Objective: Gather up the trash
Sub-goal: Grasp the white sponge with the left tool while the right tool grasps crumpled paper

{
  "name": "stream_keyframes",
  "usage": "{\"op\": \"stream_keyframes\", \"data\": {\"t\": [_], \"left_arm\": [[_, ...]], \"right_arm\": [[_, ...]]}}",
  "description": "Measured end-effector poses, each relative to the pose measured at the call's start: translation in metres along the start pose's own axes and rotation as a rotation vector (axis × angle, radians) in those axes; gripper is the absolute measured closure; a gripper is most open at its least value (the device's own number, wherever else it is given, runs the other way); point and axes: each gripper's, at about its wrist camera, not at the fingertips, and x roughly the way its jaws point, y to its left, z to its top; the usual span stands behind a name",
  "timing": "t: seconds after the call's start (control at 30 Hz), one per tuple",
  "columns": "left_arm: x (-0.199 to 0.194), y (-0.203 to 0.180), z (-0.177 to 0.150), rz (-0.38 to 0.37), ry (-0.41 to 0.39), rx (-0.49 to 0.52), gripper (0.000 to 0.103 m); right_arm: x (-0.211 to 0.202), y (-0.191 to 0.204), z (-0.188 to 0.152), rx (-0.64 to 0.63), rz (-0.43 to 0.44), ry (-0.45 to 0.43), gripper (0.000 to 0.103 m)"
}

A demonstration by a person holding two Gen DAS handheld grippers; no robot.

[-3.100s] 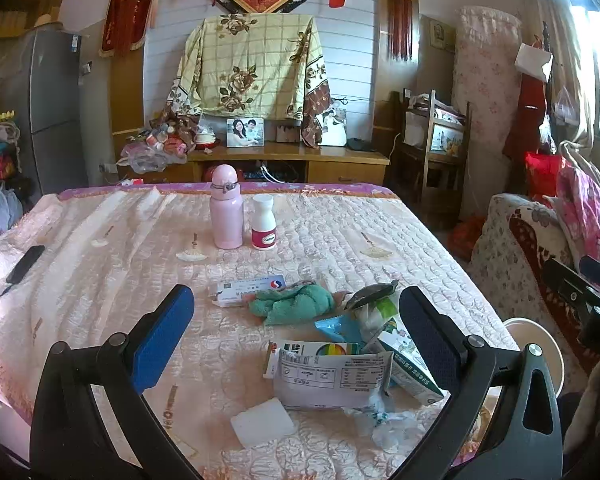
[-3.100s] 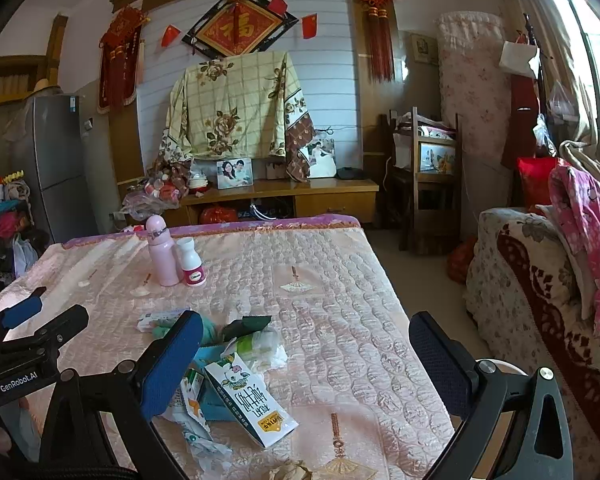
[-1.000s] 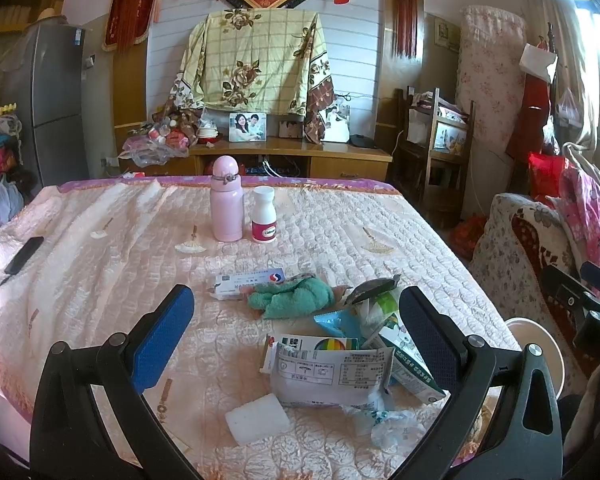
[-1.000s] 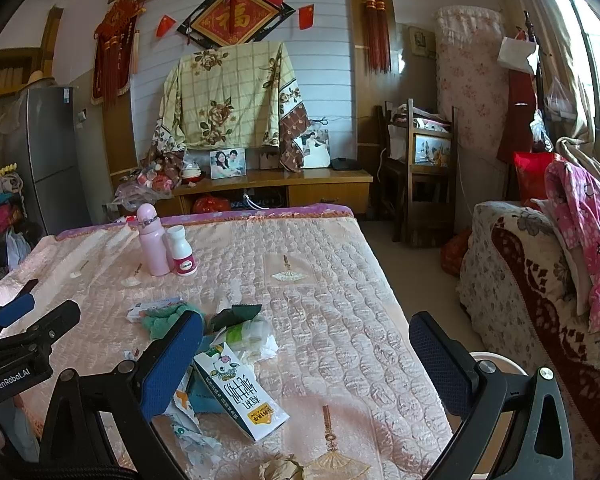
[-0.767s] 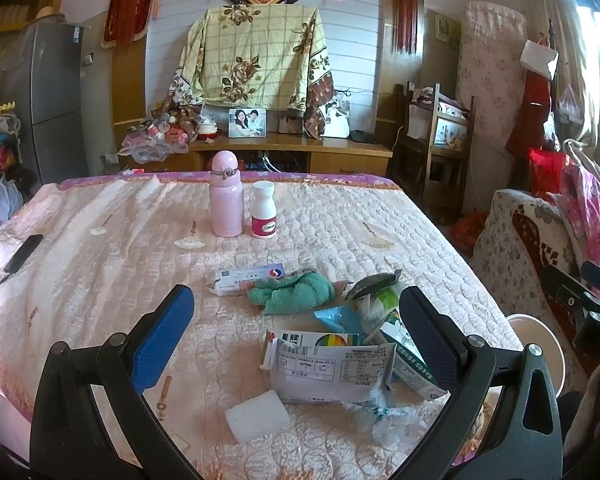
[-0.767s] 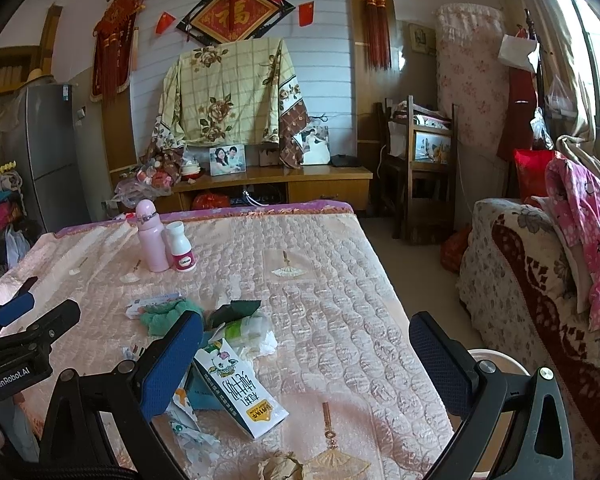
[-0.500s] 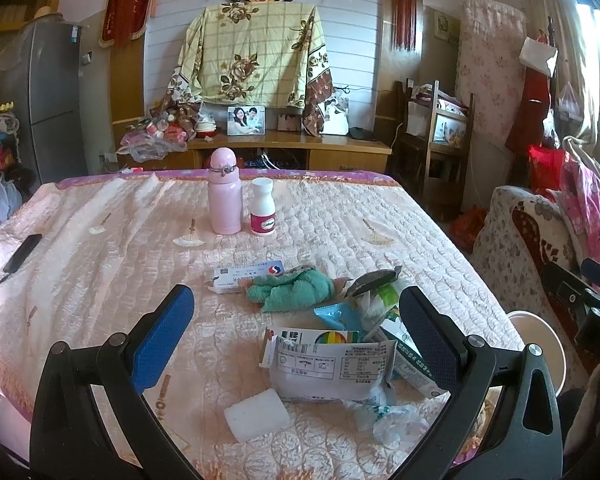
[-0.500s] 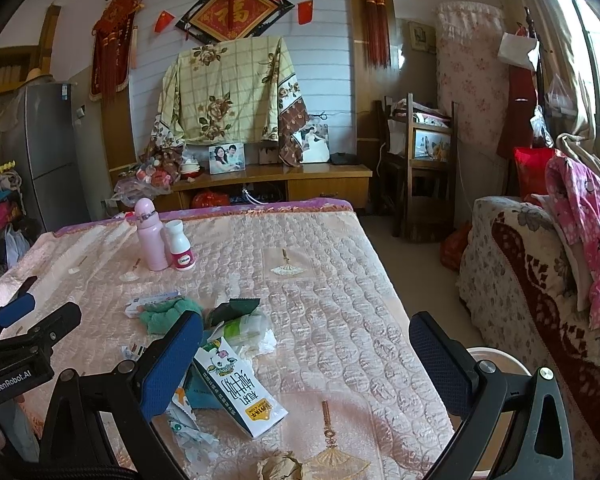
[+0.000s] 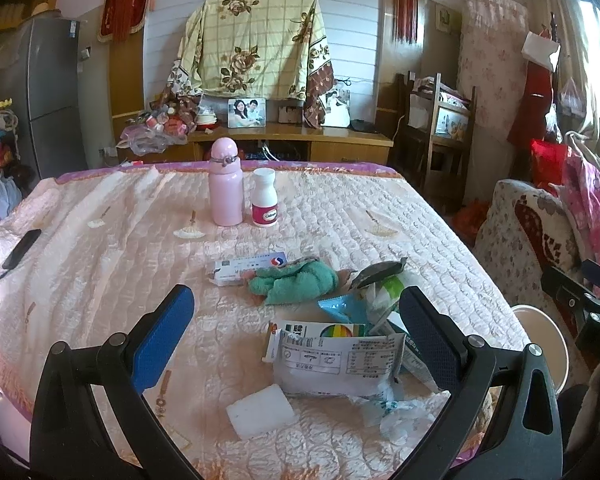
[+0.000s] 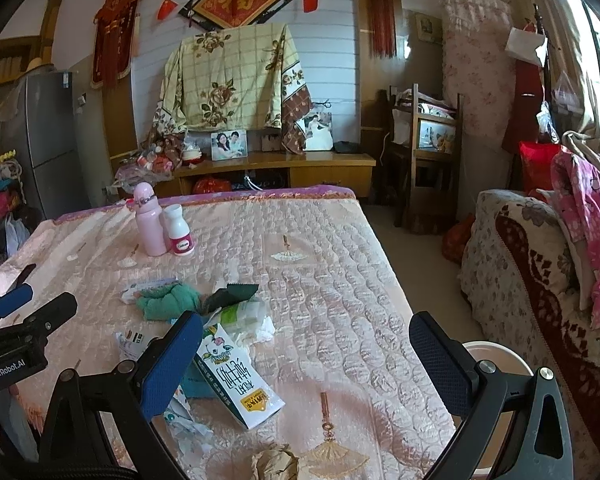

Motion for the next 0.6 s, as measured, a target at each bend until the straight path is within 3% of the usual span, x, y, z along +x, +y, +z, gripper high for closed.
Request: {"op": "stream_keyframes", "data": {"t": [0.2, 0.43, 0.6], "left_arm": [[0.006, 0.007, -0.003, 0.004, 0.028, 0.013, 0.001], [0.014, 0.036, -0.008, -0.025, 0.116, -0.025, 0.001], [0.018, 0.052, -0.017, -0.045, 0.171, -0.036, 0.001]], "right_arm": [[0.005, -0.001, -0.003, 0.002, -0.002, 0.014, 0.001], [0.017, -0.006, -0.013, -0.031, 0.018, 0.064, 0.001], [0.024, -0.013, -0.027, -0.021, 0.094, 0.136, 0.001]]}}
